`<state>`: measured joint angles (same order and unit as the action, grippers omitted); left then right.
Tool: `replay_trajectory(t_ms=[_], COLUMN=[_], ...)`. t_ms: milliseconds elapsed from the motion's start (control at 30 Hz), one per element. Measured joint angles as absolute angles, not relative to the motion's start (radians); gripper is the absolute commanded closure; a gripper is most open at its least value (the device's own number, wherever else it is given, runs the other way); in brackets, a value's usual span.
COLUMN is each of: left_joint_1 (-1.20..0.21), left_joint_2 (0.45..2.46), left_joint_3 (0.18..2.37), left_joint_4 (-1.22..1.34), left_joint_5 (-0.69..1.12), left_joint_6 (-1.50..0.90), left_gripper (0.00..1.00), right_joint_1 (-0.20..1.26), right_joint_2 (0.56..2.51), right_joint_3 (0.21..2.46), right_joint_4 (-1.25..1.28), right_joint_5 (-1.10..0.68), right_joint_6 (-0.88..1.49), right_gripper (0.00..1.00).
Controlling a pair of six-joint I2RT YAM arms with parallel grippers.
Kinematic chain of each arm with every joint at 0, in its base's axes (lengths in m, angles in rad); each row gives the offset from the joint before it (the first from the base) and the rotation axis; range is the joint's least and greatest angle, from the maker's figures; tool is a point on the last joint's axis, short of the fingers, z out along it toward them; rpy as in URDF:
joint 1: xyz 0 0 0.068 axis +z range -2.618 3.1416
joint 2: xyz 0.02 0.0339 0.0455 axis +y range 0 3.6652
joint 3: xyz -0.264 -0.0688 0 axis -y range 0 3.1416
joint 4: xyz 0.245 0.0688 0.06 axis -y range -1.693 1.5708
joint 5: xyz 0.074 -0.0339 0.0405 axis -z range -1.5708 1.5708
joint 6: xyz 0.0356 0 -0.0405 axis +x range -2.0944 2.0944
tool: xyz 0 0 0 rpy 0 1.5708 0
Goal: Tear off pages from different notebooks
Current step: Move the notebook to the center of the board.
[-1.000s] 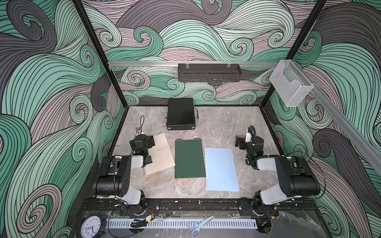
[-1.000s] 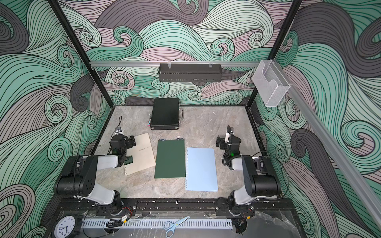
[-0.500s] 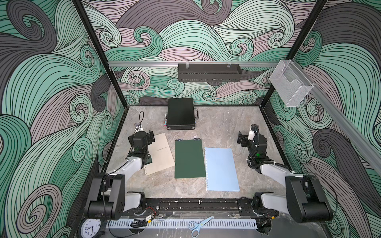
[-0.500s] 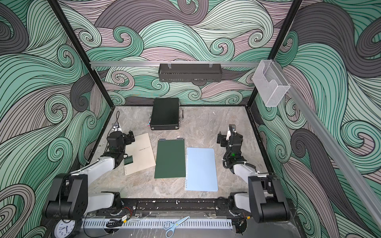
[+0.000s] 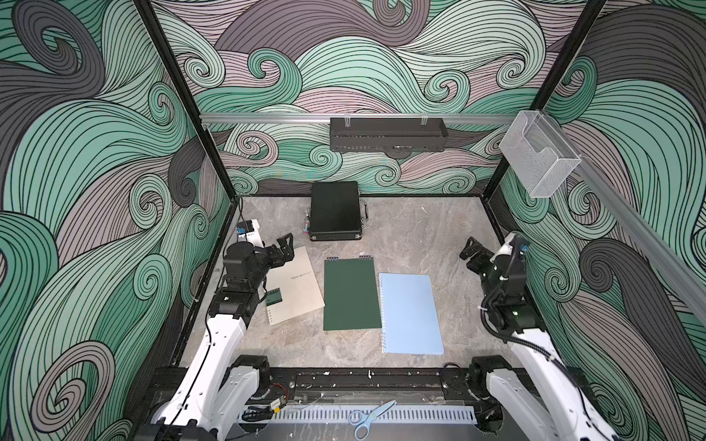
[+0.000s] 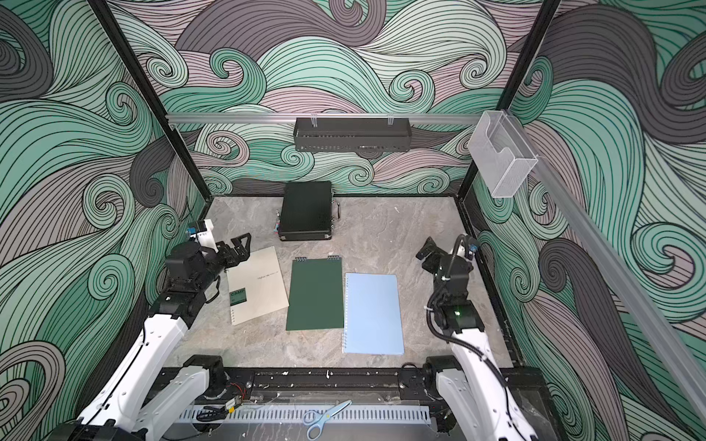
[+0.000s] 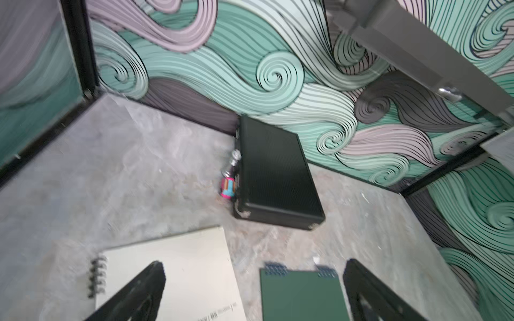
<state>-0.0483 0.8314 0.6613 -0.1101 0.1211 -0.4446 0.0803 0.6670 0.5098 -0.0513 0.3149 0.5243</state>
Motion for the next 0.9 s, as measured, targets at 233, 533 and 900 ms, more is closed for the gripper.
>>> replay_trajectory(t_ms=[233,533,900], left_joint_1=[-0.048,-0.048,-0.103], left_joint_2=[0.743,0.411,0.724], left_joint_3=[0.537,0.477,0.524], left_joint_4=[-0.295,-0.352,-0.329], left_joint_5=[0.108,0.02,0.028], left_joint_6=[-0.6,-0.777,-0.894], left_gripper=[0.01,0.14,0.24], right_joint_1=[0.07,0.07,0.081], right_joint_2=[0.407,0.569,0.525], right_joint_3=[0.436,0.394,0.318], right_joint_4=[-0.331,-0.437,-0.537], right_joint_5=[0.242,0.064,-0.066], right_joint_6=[0.645,0.726,0.719], right_gripper=[0.01,0.01,0.01])
